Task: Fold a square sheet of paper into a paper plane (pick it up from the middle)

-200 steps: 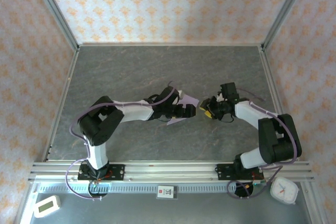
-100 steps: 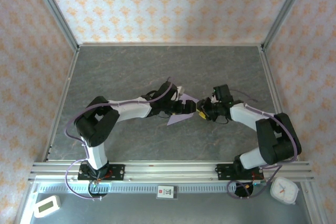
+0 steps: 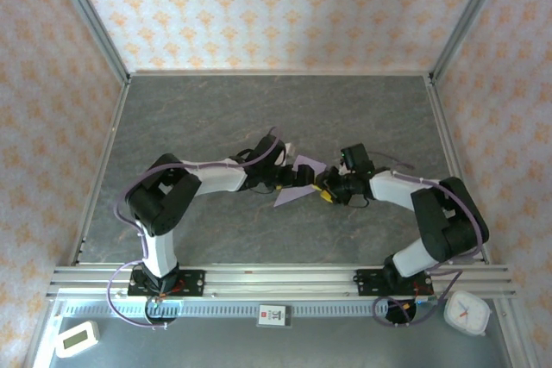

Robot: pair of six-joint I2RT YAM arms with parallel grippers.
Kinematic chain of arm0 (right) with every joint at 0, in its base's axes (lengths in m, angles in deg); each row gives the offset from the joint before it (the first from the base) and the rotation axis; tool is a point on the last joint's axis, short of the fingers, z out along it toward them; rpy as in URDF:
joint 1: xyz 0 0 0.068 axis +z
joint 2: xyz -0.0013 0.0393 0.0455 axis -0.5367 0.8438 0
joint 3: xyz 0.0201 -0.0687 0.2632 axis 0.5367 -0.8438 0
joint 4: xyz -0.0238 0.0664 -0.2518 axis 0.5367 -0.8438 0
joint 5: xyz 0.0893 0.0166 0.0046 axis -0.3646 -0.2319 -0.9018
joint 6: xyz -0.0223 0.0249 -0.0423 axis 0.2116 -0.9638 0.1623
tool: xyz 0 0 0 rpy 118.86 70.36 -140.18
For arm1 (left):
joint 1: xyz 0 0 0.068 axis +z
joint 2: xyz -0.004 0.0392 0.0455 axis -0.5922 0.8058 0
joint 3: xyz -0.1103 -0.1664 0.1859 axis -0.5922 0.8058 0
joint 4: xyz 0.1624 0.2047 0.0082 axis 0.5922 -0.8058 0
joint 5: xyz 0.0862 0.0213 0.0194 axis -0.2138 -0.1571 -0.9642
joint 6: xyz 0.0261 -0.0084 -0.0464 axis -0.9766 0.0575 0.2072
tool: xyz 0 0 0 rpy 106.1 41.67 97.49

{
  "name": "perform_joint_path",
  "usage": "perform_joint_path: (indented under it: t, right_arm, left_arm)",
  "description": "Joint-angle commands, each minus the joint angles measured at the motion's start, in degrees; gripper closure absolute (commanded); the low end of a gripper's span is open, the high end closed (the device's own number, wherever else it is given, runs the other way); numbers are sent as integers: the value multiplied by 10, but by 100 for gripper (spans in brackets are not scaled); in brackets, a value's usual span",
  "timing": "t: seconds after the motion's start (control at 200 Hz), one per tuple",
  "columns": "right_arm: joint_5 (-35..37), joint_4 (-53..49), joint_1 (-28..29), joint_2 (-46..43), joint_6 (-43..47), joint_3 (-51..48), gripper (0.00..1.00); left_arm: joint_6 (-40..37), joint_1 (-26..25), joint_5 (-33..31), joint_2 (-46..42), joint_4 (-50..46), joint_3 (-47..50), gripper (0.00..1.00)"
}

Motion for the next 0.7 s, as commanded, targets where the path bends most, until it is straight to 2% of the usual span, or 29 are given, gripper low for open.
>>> perform_joint_path:
  t: [0.0, 0.21, 0.43, 0.696]
  right_arm:
    - [-6, 14, 7, 12, -5, 4, 58]
    - [-14, 20, 18, 31, -4, 22, 59]
    - [-21, 19, 26, 37, -4, 46, 69]
    - [-17, 22, 29, 48, -6, 56, 69]
  left_arm:
    - [-11, 2, -4, 13, 9, 18, 1]
    - [-11, 3, -3, 17, 13, 26, 1]
    - [-10, 3, -1, 20, 16, 27, 1]
    - [-9, 3, 2, 21, 17, 28, 1]
